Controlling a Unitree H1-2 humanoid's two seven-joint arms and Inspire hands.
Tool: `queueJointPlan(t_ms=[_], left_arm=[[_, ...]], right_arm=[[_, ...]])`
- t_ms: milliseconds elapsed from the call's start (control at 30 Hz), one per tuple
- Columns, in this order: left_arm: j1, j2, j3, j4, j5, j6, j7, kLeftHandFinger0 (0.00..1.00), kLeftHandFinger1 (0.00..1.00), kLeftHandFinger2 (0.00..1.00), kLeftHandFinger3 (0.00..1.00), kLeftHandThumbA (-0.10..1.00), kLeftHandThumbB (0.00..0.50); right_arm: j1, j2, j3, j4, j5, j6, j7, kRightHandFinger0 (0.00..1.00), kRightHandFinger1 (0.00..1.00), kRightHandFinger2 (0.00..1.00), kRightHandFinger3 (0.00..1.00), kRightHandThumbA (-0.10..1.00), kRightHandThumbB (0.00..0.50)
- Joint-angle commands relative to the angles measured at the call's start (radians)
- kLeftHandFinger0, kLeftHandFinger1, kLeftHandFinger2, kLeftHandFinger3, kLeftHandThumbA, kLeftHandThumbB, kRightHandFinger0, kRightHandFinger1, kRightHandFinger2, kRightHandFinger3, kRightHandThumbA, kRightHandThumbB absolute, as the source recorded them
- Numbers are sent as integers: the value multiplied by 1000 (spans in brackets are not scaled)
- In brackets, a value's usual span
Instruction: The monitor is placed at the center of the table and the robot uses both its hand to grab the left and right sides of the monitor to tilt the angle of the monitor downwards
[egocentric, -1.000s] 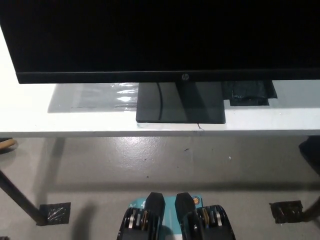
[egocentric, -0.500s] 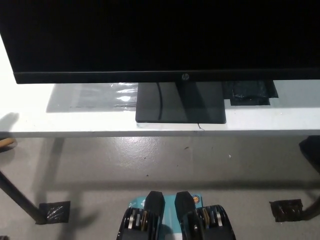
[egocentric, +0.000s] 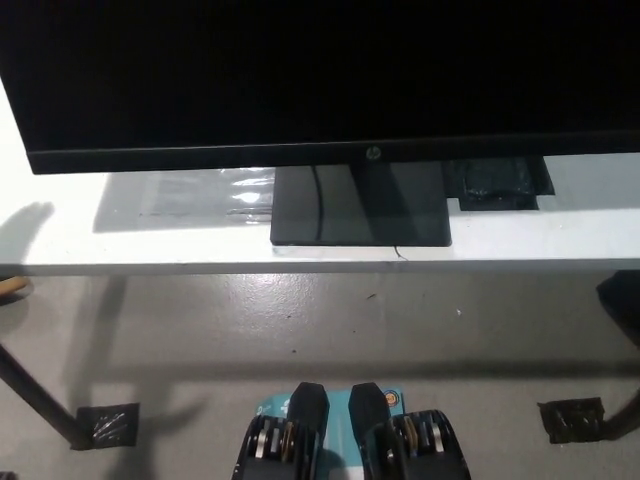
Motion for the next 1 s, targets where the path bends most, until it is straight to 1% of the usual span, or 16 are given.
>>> queueJointPlan(t_ms=[0,33,67,467,500,633,667,767,800,833,867,933,967], left_arm=[[-57,48,-7,-11,25,28,-12,1000,1000,1000,1000,1000,456],[-59,48,-7,-11,24,31,-13,1000,1000,1000,1000,1000,456],[-66,50,-9,0,21,23,-18,1000,1000,1000,1000,1000,443],[-68,48,-7,2,23,22,-21,1000,1000,1000,1000,1000,443],[-121,63,-39,76,23,11,-57,1000,1000,1000,1000,1000,436],[-167,61,-64,118,32,-2,-64,1000,1000,1000,1000,1000,433],[-183,58,-75,123,24,-1,-78,1000,1000,1000,1000,994,454],[-186,60,-81,132,24,-8,-78,1000,1000,1000,1000,992,456],[-191,62,-85,138,26,-12,-83,1000,1000,1000,1000,990,441],[-200,66,-94,154,27,-17,-92,1000,1000,1000,1000,988,436],[-201,66,-96,154,32,-12,-90,1000,1000,1000,1000,992,445],[-202,67,-98,154,40,-6,-89,1000,1000,1000,1000,996,449],[-194,71,-93,151,29,6,-96,1000,1000,1000,1000,993,469]], right_arm=[[-93,-45,15,60,35,35,61,1000,1000,1000,1000,1000,500],[-100,-46,17,72,34,32,63,1000,1000,1000,1000,1000,500],[-107,-46,18,81,38,40,68,1000,1000,1000,1000,1000,500],[-110,-48,21,89,44,37,72,1000,1000,1000,1000,1000,500],[-186,-59,54,264,38,-22,146,1000,1000,1000,1000,1000,483],[-201,-73,82,302,32,-53,185,1000,1000,1000,1000,1000,471],[-202,-79,92,307,32,-50,202,1000,1000,1000,1000,1000,492],[-208,-82,100,321,35,-63,208,1000,1000,1000,1000,1000,491],[-212,-80,102,323,45,-53,220,1000,1000,1000,1000,1000,498],[-221,-75,107,328,61,-34,245,1000,1000,1000,1000,1000,500],[-225,-77,111,334,61,-35,252,1000,1000,1000,1000,1000,500],[-231,-79,118,344,63,-39,264,1000,1000,1000,1000,1000,500],[-258,-75,137,364,59,-25,294,1000,1000,1000,1000,1000,490]])
